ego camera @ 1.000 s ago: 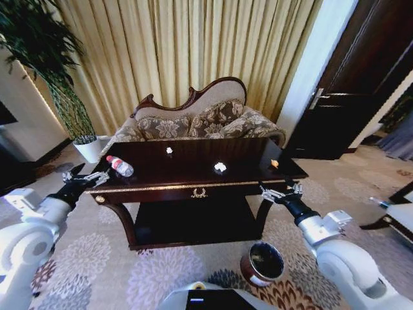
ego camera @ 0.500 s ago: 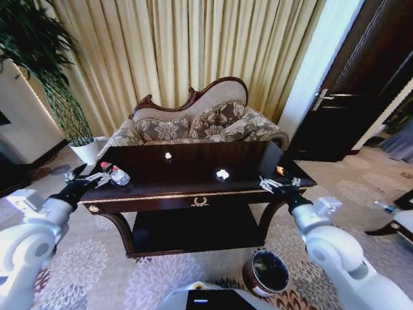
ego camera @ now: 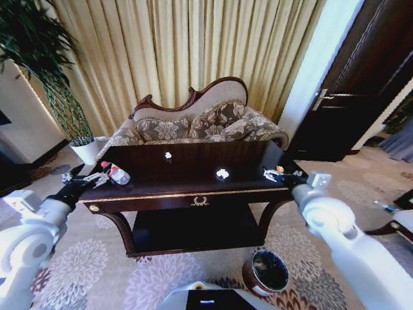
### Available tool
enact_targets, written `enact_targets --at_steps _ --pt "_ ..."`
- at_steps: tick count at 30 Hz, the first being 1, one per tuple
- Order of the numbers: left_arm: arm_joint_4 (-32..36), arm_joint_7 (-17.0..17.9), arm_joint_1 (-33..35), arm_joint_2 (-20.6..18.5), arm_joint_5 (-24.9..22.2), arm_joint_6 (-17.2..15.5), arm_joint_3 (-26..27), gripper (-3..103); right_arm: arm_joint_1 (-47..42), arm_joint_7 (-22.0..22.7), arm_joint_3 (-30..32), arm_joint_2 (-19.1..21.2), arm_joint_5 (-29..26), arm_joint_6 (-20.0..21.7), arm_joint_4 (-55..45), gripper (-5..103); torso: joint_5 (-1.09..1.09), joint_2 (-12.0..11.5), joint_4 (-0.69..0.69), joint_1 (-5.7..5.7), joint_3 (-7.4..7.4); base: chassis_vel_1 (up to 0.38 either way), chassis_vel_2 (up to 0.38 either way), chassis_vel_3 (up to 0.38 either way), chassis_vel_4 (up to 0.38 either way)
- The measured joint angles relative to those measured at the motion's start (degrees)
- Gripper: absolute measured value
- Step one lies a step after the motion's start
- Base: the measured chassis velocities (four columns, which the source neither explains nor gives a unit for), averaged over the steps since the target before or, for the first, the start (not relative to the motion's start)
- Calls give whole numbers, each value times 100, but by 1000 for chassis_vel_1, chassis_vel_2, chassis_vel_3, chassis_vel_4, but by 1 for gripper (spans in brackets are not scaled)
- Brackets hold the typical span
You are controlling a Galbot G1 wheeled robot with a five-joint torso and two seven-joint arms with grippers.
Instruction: Move to the front of the table and place the trash on the table into the trash bin.
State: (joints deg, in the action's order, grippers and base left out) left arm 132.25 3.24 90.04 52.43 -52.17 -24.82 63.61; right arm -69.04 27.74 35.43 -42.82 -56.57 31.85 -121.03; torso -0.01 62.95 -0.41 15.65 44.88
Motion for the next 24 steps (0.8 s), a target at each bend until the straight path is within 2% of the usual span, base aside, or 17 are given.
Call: enact_targets --at_steps 13,24 --pt "27 16 -106 -11 74 0 -182 100 918 -756 -413 251 386 -51 1664 100 1 0 1 0 0 0 0 0 0" --pt "29 32 -157 -38 83 -4 -250 100 1368 -569 -920 72 480 31 2268 100 1 0 2 0 0 0 0 0 0"
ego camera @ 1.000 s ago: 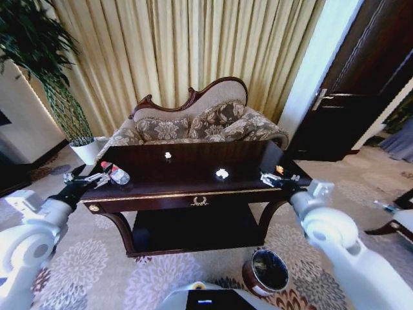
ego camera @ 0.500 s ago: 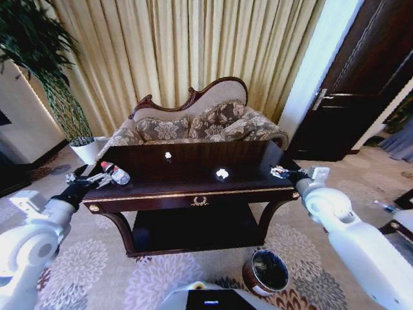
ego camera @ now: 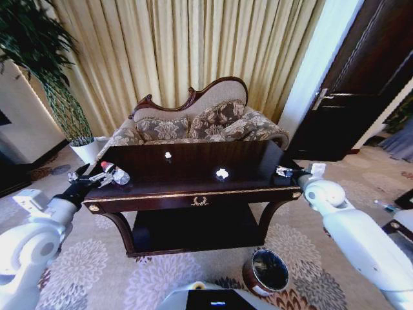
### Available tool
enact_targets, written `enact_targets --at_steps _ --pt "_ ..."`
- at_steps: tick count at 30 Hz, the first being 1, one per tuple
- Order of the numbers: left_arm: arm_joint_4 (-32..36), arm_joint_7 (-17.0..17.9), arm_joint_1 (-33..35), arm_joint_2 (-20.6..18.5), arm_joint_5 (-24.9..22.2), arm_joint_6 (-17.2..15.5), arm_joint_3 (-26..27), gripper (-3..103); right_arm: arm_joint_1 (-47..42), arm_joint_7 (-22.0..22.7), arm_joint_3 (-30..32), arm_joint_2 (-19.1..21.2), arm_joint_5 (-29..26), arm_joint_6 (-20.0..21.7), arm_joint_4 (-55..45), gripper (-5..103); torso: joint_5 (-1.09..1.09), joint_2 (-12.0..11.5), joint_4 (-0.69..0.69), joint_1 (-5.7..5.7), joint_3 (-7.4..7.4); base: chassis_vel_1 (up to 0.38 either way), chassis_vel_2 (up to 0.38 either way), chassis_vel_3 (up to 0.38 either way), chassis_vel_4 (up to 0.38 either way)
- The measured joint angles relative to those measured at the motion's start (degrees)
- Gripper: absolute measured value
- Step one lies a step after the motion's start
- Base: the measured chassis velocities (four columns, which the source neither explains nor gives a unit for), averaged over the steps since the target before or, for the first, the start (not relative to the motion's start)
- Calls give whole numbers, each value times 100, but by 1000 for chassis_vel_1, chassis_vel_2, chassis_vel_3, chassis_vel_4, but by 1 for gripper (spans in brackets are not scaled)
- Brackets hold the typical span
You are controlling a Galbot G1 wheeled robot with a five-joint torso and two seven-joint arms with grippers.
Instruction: Move to the front of the table and place the trash on the table into the trash bin.
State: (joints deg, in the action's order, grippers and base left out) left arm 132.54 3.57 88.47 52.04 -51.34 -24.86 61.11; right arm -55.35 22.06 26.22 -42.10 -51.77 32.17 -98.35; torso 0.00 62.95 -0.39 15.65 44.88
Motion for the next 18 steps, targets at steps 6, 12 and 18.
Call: enact_targets --at_steps 6,12,18 --pt "-17 1 3 -13 5 16 -1 100 93 74 -119 -72 18 48 58 103 1 0 -1 0 0 0 0 0 0" --pt "-15 -2 -42 -47 -15 34 -1 100 212 135 -184 -61 4 100 113 80 1 0 -1 0 0 0 0 0 0" --pt "-17 -2 -57 -46 -28 36 12 100 211 149 -194 -39 10 121 102 63 1 0 -1 0 -1 0 0 0 0"
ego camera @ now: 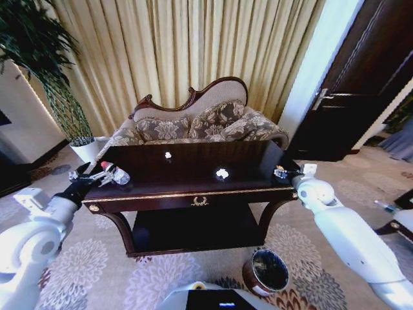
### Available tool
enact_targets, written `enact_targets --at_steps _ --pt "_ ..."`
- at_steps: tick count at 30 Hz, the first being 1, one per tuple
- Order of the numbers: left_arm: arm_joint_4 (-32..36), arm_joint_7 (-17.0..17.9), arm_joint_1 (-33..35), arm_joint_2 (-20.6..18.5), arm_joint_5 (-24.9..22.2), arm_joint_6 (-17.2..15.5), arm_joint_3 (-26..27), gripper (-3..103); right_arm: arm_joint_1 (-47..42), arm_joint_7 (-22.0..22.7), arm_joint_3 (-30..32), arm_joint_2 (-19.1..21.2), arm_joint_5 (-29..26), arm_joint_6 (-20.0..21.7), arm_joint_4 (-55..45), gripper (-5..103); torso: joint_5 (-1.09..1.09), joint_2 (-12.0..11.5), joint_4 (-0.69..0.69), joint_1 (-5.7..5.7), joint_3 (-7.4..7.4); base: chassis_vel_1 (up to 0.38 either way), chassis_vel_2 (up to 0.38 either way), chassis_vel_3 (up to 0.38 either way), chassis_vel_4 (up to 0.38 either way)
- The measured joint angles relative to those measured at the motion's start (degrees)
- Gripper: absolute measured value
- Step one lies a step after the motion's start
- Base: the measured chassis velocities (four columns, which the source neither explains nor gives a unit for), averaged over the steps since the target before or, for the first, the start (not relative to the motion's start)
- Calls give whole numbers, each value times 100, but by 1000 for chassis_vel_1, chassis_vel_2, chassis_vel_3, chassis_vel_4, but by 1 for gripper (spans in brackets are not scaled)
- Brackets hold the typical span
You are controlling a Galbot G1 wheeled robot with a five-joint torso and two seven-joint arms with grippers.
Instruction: Move to the front of the table and place the trash on the table into the trash bin.
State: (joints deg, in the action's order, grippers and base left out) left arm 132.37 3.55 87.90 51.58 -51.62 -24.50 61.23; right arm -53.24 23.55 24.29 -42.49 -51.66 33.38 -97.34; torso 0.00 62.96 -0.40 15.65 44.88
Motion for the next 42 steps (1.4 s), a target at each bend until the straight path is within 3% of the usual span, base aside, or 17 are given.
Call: enact_targets --at_steps 2,5,6,8,9,11,12,14,16,25,30,33,39,42 --pt "11 -3 10 24 -3 4 18 100 -20 -1 0 10 4 5 -20 52 0 0 0 0 0 0 0 0 0" --pt "12 -5 18 33 -4 6 29 100 -22 -2 1 16 3 8 -27 47 0 0 0 0 0 0 0 0 0" --pt "12 -9 25 38 -8 8 52 100 -24 -9 2 22 2 9 -34 36 0 0 0 0 0 0 0 0 0" --pt "14 -11 35 39 -19 9 80 100 -28 -12 2 29 3 9 -44 36 0 0 0 0 0 0 0 0 0" --pt "17 -14 40 39 -31 10 100 100 -33 -13 4 37 4 8 -61 25 0 0 0 0 0 0 0 0 0" --pt "18 -15 42 39 -35 15 113 100 -38 -11 8 41 4 -1 -77 25 0 0 0 0 0 0 0 0 0" --pt "19 -15 41 39 -36 22 116 100 -49 -7 20 45 3 -20 -105 14 0 0 0 0 0 0 0 0 0" --pt "20 -15 38 42 -36 30 116 100 -70 3 42 49 2 -60 -144 14 0 0 0 0 0 0 0 0 0" --pt "39 -15 38 66 -35 32 111 100 -188 -3 139 64 -4 -195 -303 4 0 0 1 0 0 0 0 0 0" --pt "69 -15 22 81 -32 36 82 100 -633 -153 577 77 -16 -796 -878 1 0 0 0 0 0 0 0 0 0" --pt "69 -15 26 85 -32 60 92 100 -1151 -406 840 -4 402 -1959 -1437 1 0 0 0 -1 0 0 0 0 0" --pt "70 -15 19 98 -27 73 66 100 -1297 -351 824 -79 718 -2270 -1594 1 1 0 0 0 0 0 0 0 0" --pt "81 -19 55 113 -18 79 77 100 -1598 -182 809 -237 896 -2351 -2041 1 0 0 0 0 0 0 0 0 0" --pt "64 -32 88 109 -16 138 104 100 -1750 -94 806 -308 906 -2138 -2343 1 0 0 0 0 0 0 0 0 0"
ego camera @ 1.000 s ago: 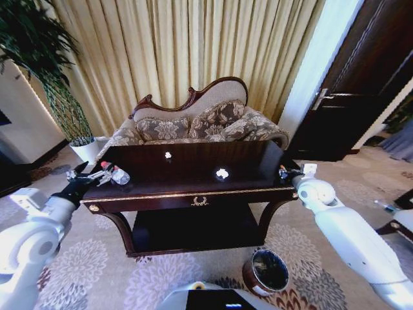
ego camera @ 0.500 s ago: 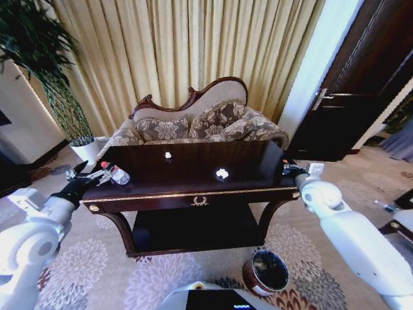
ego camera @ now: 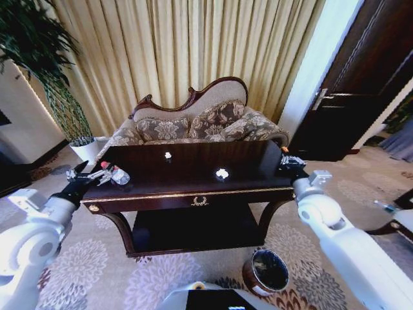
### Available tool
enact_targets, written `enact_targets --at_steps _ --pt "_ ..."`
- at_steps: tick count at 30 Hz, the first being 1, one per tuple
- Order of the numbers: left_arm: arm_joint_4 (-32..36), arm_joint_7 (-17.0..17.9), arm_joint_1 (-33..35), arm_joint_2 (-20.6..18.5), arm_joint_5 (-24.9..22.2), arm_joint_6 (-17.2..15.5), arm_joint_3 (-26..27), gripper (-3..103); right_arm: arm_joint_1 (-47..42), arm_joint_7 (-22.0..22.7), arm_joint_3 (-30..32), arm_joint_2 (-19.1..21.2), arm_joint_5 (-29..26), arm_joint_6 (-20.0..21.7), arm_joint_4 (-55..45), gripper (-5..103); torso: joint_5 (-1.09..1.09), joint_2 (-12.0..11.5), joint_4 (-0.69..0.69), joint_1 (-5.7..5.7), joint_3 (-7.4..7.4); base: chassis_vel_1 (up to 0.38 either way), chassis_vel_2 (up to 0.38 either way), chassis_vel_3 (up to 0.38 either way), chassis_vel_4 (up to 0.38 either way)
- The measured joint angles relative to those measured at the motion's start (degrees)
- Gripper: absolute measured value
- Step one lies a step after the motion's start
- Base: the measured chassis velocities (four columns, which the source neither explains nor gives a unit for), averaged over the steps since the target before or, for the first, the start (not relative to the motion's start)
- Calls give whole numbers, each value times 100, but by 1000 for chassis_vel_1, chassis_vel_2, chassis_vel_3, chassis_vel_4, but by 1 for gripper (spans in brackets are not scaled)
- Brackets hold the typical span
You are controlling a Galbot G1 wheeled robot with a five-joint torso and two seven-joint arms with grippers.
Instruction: Move to the front of the table and place the trash on the table into the trash bin.
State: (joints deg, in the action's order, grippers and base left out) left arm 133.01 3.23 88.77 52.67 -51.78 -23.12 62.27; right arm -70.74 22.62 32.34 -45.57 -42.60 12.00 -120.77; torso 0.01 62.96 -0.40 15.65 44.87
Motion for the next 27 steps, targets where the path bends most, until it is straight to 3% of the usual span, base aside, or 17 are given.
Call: enact_targets --at_steps 12,27 --pt "-21 -9 -68 -9 7 48 -82 100 -62 74 -26 -9 57 147 -79 1 -2 -1 0 2 1 34 -63 -28 66" --pt "-30 -8 -109 -25 26 47 -124 100 -80 86 -52 -18 147 127 -42 1 0 1 0 -2 -1 212 -266 -213 264"
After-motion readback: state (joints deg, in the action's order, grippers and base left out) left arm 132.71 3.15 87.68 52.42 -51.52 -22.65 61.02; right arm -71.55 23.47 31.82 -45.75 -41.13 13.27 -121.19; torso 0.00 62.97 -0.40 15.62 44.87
